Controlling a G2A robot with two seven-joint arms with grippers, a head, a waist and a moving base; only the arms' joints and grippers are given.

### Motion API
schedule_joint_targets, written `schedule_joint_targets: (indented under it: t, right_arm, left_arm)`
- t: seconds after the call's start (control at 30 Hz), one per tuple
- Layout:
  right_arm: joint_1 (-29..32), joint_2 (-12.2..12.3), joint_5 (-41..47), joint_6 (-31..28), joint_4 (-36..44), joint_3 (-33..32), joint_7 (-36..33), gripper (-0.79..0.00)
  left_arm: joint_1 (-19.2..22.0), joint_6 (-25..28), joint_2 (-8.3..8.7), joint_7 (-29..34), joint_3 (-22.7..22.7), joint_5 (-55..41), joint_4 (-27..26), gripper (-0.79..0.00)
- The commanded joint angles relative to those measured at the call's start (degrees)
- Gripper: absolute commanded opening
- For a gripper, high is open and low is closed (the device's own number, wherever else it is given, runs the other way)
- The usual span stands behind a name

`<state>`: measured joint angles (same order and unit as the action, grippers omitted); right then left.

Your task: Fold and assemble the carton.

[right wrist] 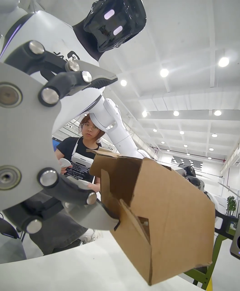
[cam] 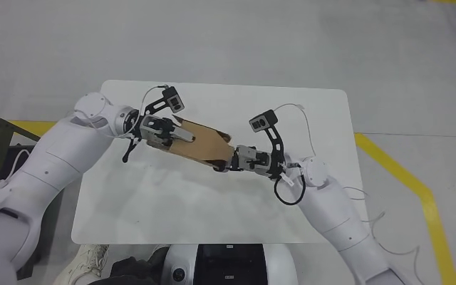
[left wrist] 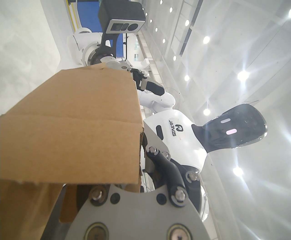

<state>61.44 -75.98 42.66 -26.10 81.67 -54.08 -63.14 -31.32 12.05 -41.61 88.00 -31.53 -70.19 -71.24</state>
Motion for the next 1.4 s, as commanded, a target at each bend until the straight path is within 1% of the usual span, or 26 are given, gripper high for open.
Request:
schedule_joint_targets:
  t: [0.0,0.23,0.5,0.63,0.8,1.07,1.37]
  right_arm:
    - [-0.1,-0.1,-0.2,-0.1,0.1,0.2,-0.1,0.000]
    - [0.1,-0.3,-0.1,-0.5,0.4,0.3,-0.2,0.000]
    - [0.5,-0.7,3.7,-3.5,0.6,0.3,-1.6,0.000]
    - [1.0,-0.8,5.0,-3.9,0.7,-0.3,-2.3,0.000]
    - [0.9,-1.0,5.1,-3.3,0.1,-0.2,-1.6,0.000]
    - [-0.1,-1.7,3.4,-4.3,-0.9,1.0,0.4,0.000]
    - [0.1,-1.9,3.0,-4.9,-1.0,0.6,0.7,0.000]
  left_arm:
    - [0.3,0.2,-0.05,0.0,0.3,0.1,0.2,-0.785]
    - [1.2,0.8,-0.32,0.0,1.5,0.0,0.0,-0.785]
    - [2.0,2.1,-0.68,0.0,2.7,0.2,0.3,-0.785]
    - [2.1,2.8,-0.79,0.0,2.8,-0.5,1.0,-0.785]
    - [2.1,3.0,-0.78,0.0,2.8,-1.5,0.8,-0.785]
    - [2.0,2.4,-0.55,0.0,3.5,-1.0,-1.0,-0.785]
    - [2.1,2.8,-0.27,0.0,3.9,-2.2,-1.1,-0.785]
